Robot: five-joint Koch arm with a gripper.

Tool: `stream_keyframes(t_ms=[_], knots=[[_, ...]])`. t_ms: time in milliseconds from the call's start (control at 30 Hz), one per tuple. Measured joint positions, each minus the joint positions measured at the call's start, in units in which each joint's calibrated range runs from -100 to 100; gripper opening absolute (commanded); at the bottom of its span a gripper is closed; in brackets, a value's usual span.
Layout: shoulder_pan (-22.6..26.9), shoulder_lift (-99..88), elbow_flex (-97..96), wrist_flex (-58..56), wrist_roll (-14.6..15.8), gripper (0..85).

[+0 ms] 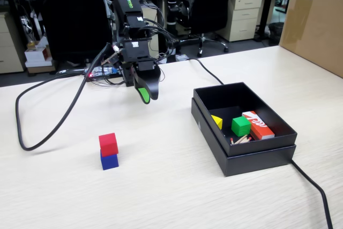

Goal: Put the red cube on top of the blue cube

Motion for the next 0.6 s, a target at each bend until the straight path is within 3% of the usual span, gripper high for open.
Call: stream_keyframes(t_ms=[467,600], knots=[[-0.98,-18.51,-29.12,18.58,-0.29,47.9],[-1.47,-19.55,-36.42,28.96,-0.39,47.7]])
